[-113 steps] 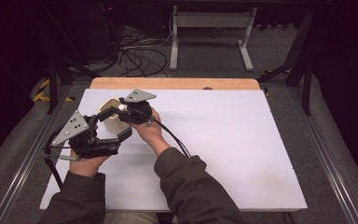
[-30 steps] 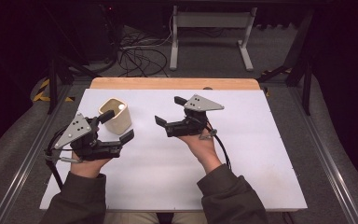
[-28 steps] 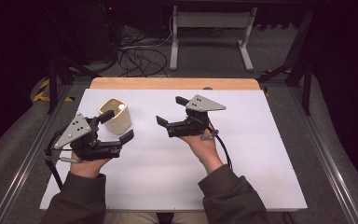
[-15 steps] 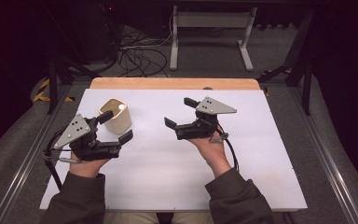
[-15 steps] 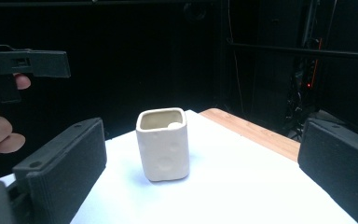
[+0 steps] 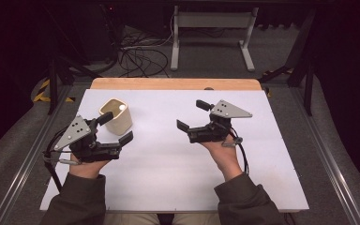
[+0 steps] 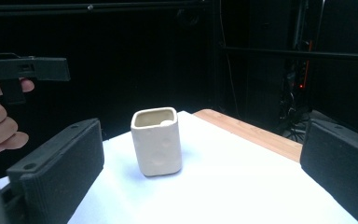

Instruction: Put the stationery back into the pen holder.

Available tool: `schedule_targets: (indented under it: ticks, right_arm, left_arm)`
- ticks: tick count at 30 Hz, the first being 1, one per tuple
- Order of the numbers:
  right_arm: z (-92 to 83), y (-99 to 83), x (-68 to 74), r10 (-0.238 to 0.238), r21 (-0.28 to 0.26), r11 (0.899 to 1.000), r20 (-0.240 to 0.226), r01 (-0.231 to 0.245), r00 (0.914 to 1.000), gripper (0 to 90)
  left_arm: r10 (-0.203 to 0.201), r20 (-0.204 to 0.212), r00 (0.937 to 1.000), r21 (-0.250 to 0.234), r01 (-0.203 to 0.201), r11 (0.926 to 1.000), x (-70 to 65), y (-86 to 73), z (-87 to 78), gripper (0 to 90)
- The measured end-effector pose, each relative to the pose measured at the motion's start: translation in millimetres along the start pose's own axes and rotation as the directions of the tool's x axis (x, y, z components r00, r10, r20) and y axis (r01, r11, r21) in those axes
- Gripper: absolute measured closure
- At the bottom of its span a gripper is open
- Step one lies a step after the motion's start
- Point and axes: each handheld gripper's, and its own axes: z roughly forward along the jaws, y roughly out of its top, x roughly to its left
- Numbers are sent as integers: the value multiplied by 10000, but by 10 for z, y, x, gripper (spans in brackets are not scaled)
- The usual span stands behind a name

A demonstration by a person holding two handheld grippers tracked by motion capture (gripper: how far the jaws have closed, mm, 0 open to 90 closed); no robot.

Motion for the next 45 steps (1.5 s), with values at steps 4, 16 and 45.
schedule_targets:
  ticks: [4,16,45]
  right_arm:
    - [-91,-2,-33,49,-119,9999,83,-48,10000,1]
    - [-299,-29,-103,107,-157,9998,242,-103,9997,1]
    - [-794,-172,-291,282,-439,9987,963,-241,9950,2]
  left_arm:
    - [25,-6,10000,-29,-25,10000,6,-2,-11,73]
    - [71,-86,9999,31,-70,10000,4,-24,-19,70]
    - [-38,-285,9996,174,43,9998,47,-95,-78,61]
